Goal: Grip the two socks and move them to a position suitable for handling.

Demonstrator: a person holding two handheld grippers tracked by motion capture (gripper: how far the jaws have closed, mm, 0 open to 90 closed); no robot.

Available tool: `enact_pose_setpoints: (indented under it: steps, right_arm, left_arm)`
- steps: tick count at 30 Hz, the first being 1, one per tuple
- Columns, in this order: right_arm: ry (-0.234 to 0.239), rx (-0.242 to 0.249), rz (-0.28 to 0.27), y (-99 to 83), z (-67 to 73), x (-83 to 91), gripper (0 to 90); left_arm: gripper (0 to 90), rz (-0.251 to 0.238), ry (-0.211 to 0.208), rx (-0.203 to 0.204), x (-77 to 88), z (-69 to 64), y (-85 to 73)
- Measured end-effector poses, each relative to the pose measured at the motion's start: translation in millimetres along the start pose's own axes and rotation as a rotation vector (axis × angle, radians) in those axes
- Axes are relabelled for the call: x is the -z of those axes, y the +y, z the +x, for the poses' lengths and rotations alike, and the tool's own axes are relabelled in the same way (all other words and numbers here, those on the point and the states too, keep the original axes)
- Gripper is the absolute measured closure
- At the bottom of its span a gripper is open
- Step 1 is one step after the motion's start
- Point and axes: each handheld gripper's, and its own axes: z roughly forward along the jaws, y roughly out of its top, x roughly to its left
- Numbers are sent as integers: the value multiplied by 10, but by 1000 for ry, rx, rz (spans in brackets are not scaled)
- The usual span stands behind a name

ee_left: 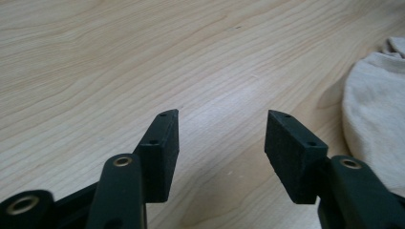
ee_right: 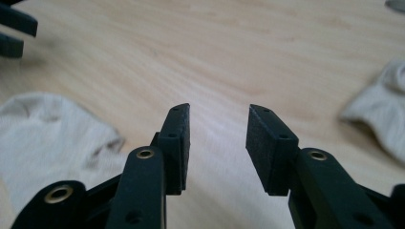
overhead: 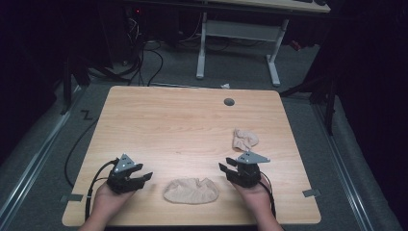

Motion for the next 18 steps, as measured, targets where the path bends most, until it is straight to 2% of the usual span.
enact_pose_setpoints:
  steps: [5, 7, 9, 10, 11, 13, 14, 16, 17, 18]
  right_arm:
    - [-18, 36, -51, 326, 5, -123, 566]
    - [-50, 58, -71, 447, -15, -162, 561]
    - [-78, 59, -91, 501, -60, -182, 558]
    - [-78, 59, -91, 501, -60, -182, 558]
    - [-95, 18, -132, 442, -132, -190, 572]
    - [-87, 3, -116, 408, -172, -212, 570]
    - [-119, 12, -82, 333, -241, -233, 572]
    - [-110, -31, -70, 261, -330, -229, 576]
    - [-110, -31, -70, 261, -330, -229, 576]
    - [-131, -25, -59, 231, -381, -231, 576]
  left_arm:
    - [407, -23, 3, 40, 24, 90, -14]
    - [396, -28, 10, 53, 27, 116, -30]
    - [388, -21, 18, 58, 30, 141, -43]
    - [388, -21, 18, 58, 30, 141, -43]
    - [387, -22, 18, 65, 28, 149, -49]
    - [387, -21, 19, 73, 26, 165, -54]
    - [387, -19, 21, 70, 25, 170, -56]
    - [387, -17, 24, 68, 27, 176, -54]
    - [386, -17, 24, 68, 27, 176, -54]
    - [386, -22, 28, 77, 31, 189, -51]
